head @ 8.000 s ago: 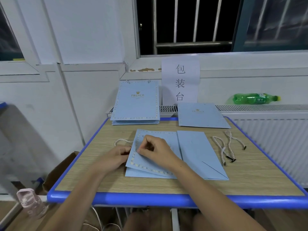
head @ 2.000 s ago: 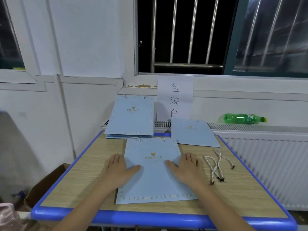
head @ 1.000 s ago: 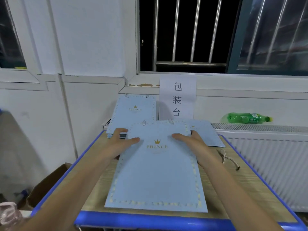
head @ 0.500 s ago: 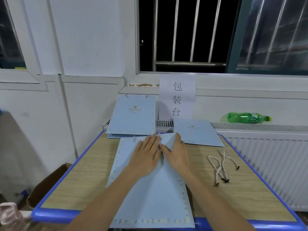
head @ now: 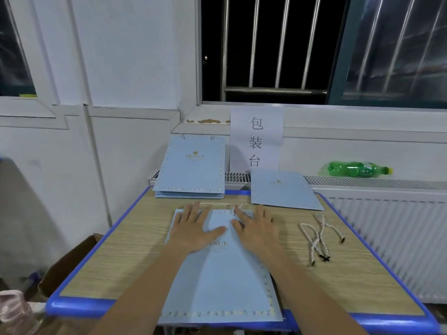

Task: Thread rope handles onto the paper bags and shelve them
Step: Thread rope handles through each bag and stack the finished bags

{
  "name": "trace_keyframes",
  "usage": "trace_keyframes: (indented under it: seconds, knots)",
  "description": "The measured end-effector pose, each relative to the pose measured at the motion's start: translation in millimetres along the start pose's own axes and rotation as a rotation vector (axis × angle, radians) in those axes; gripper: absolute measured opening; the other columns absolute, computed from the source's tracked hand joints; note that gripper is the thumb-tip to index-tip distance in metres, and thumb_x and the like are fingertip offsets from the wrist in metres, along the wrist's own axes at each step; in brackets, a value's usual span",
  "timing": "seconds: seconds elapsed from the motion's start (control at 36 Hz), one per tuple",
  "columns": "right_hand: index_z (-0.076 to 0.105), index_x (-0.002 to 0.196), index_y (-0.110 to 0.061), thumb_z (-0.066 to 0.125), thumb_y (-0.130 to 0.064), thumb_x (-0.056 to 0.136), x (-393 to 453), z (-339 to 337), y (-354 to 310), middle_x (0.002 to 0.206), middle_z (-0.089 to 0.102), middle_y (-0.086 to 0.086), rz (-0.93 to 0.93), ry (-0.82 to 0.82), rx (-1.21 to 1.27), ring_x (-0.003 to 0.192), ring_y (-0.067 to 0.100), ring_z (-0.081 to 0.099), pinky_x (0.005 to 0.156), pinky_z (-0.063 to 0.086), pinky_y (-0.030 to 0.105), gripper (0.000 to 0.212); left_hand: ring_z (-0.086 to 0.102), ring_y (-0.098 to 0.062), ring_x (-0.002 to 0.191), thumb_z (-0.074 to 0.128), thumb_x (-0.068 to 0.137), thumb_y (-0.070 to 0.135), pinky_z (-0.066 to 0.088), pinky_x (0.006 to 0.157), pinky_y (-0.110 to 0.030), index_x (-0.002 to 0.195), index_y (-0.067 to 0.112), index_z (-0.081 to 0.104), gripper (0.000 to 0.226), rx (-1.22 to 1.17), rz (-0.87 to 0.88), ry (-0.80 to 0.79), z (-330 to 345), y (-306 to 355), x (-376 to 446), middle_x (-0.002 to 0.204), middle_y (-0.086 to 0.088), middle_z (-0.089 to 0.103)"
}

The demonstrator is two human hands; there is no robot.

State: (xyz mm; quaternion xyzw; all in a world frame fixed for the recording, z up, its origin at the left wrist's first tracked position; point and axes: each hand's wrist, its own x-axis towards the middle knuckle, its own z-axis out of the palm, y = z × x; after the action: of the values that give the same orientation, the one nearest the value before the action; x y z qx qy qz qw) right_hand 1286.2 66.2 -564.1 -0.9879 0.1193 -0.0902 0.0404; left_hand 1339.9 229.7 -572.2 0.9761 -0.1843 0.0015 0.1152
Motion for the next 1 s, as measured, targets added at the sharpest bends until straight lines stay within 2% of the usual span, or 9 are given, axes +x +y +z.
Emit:
trace_keyframes:
  seconds: [0.19,0.42,0.58,0.67,0.72,0.81,0.86,0.94,1.0]
  knots:
    - [0.009,0.150,-0.031,0.015,-0.048,0.099,1,7,8,0.158,0.007,-0.010,-0.034,-0.079,0.126,0.145,0.022,0.002,0.113,0.007,0.050,0.054,-0.013,-0.014,0.146,0.017,0.093,0.065,-0.004,0.119,-0.039,0.151,0.017,-0.012,0.080,-0.007,-0.136,0.027,-4,-23,3,0.159,0.001,-0.015]
    - [-0.004,0.152,-0.024,0.011,-0.054,0.098,7,11,11,0.159,-0.002,-0.009,0.012,-0.160,0.146,0.146,0.017,-0.008,0.113,-0.007,0.057,0.063,-0.013,-0.017,0.146,0.015,0.090,0.070,-0.009,0.118,-0.041,0.150,0.007,-0.008,0.090,-0.002,-0.233,-0.007,-4,-40,4,0.160,-0.004,-0.009]
    - [0.011,0.149,-0.005,0.018,-0.053,0.097,3,10,17,0.157,0.015,0.009,0.047,-0.120,0.275,0.145,0.020,0.002,0.114,-0.002,0.049,0.071,-0.015,-0.020,0.146,0.025,0.091,0.068,-0.005,0.119,-0.037,0.151,0.008,-0.004,0.090,-0.096,-0.170,-0.048,-12,-53,-5,0.159,-0.008,-0.011]
    - [0.029,0.143,-0.001,0.024,-0.057,0.096,-6,5,25,0.149,0.029,0.009,0.077,-0.095,0.342,0.143,0.023,0.011,0.117,0.008,0.041,0.073,-0.004,-0.019,0.147,0.020,0.063,0.094,0.005,0.119,-0.039,0.151,0.019,0.015,0.116,-0.133,-0.089,-0.152,-22,-72,-19,0.159,-0.005,0.007]
    - [0.047,0.127,-0.008,0.026,-0.056,0.096,-15,0,31,0.132,0.044,0.003,0.047,-0.091,0.360,0.136,0.022,0.025,0.114,0.017,0.039,0.060,-0.003,-0.013,0.146,0.017,0.053,0.100,0.002,0.119,-0.035,0.150,0.030,0.016,0.120,-0.171,0.029,-0.219,-31,-79,-32,0.158,0.007,0.008]
    - [0.050,0.088,-0.019,0.033,-0.053,0.095,-25,-1,34,0.098,0.050,-0.006,0.010,-0.081,0.441,0.110,0.016,0.043,0.103,0.029,0.036,0.038,-0.001,0.005,0.133,0.039,0.081,0.076,-0.002,0.116,-0.027,0.139,0.046,0.014,0.070,-0.312,0.181,-0.299,-40,-76,-56,0.142,0.029,0.006]
    - [0.044,0.080,-0.020,0.039,-0.053,0.093,-24,0,32,0.083,0.046,-0.009,0.032,-0.076,0.539,0.092,0.014,0.044,0.089,0.034,0.032,0.035,0.019,0.005,0.137,0.053,0.067,0.081,0.012,0.120,-0.034,0.138,0.046,0.029,0.082,-0.447,0.258,-0.292,-38,-79,-60,0.147,0.027,0.025]
    - [0.041,0.075,-0.017,0.049,-0.038,0.093,-18,-9,26,0.070,0.043,-0.005,0.080,-0.026,0.800,0.068,0.012,0.044,0.063,0.034,0.026,0.029,0.051,-0.003,0.124,0.074,0.056,0.071,0.041,0.106,-0.033,0.139,0.033,0.038,0.098,-0.821,0.231,-0.262,-37,-77,-58,0.134,0.018,0.054]
    - [0.045,0.079,-0.010,0.051,-0.026,0.093,-12,-22,23,0.070,0.041,0.000,0.123,0.010,0.966,0.064,0.015,0.041,0.057,0.031,0.027,0.022,0.058,-0.008,0.118,0.079,0.065,0.053,0.049,0.097,-0.029,0.139,0.028,0.041,0.087,-0.972,0.242,-0.187,-45,-69,-54,0.129,0.015,0.060]
